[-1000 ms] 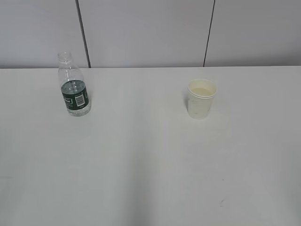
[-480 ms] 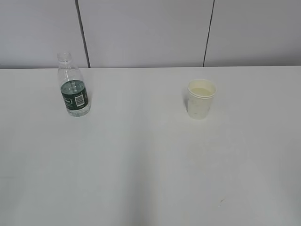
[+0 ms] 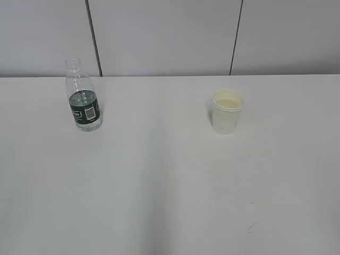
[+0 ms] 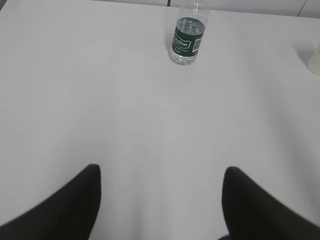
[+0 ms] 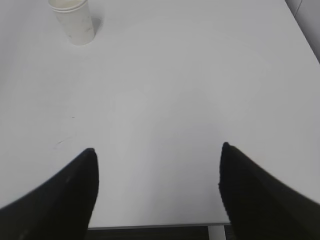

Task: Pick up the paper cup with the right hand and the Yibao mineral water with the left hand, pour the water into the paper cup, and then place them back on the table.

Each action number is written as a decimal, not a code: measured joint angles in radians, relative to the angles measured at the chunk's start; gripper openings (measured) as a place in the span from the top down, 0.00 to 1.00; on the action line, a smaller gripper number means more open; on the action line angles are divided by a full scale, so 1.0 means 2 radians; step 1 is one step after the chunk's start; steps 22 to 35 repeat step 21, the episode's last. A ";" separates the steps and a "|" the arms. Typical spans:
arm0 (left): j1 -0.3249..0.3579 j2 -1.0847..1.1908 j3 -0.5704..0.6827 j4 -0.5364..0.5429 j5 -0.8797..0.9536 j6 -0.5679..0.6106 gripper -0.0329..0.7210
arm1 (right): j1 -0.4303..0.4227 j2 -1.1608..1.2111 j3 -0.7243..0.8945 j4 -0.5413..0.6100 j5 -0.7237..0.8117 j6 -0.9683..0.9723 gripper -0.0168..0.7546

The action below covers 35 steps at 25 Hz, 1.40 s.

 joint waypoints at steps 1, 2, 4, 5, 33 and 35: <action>0.000 0.000 0.000 0.000 0.000 0.000 0.34 | 0.000 0.000 0.000 0.000 0.000 0.000 0.22; 0.000 0.000 0.000 0.000 0.000 0.000 0.34 | 0.000 0.000 0.000 0.000 0.000 0.000 0.22; 0.000 0.000 0.000 0.000 0.000 0.000 0.34 | 0.000 0.000 0.000 0.000 0.000 0.000 0.22; 0.000 0.000 0.000 0.000 0.000 0.000 0.34 | 0.000 0.000 0.000 0.000 0.000 0.000 0.22; 0.000 0.000 0.000 0.000 0.000 0.000 0.34 | 0.000 0.000 0.000 0.000 -0.001 0.000 0.22; 0.000 0.000 0.000 0.000 0.000 0.000 0.34 | 0.000 0.000 0.000 0.000 -0.001 0.000 0.22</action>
